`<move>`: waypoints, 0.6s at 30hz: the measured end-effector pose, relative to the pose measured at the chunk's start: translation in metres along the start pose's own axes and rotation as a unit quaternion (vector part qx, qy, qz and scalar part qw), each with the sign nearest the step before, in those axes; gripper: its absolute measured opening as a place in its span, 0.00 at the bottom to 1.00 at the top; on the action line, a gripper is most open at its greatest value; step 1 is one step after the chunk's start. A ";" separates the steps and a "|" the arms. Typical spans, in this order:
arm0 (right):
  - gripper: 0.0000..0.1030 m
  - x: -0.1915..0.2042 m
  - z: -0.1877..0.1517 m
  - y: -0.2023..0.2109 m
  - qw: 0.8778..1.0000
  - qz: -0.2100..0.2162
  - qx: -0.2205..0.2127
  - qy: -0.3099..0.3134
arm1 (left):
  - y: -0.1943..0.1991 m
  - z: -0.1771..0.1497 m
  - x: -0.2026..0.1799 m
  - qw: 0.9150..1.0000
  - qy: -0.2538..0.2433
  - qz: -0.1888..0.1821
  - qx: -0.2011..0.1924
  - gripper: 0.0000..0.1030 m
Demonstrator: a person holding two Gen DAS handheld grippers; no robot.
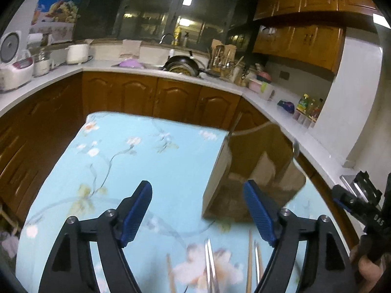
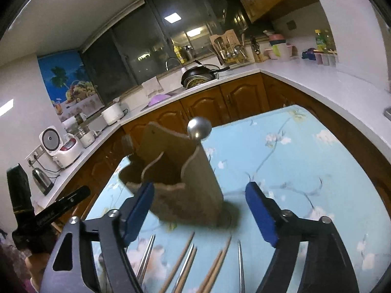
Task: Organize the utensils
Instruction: 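Move both open tools back over the remaining utensils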
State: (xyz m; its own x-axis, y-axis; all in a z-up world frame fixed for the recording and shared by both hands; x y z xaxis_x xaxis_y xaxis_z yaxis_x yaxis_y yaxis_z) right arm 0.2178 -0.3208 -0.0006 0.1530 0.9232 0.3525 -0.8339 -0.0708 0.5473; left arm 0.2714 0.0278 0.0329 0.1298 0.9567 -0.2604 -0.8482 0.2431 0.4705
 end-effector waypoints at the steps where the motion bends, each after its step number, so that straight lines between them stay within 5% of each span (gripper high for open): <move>1: 0.80 0.000 -0.006 0.007 1.000 -0.001 0.000 -0.002 | 0.008 -0.005 0.002 1.000 0.002 0.000 0.003 0.75; 18: 0.82 -0.006 -0.088 0.070 0.999 -0.048 0.022 0.009 | 0.078 -0.065 0.014 0.997 0.007 0.027 0.073 0.75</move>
State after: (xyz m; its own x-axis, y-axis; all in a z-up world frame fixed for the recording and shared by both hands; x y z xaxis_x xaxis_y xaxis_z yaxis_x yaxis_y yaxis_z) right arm 0.1118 -0.2979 -0.0306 0.2204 0.9332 0.2837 -0.7920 0.0015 0.6105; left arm 0.1737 0.0494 0.0118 0.0786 0.9671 -0.2420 -0.7699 0.2131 0.6016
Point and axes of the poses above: each gripper's, at about its wrist camera, not at the fingertips, and y roughly against the way its jaws point, x to its left, z to its top, the point moved 2 cm from there along -y, roughly the way its jaws point, and after that the axes turned 4 degrees about -x, right-handed, at the moved point
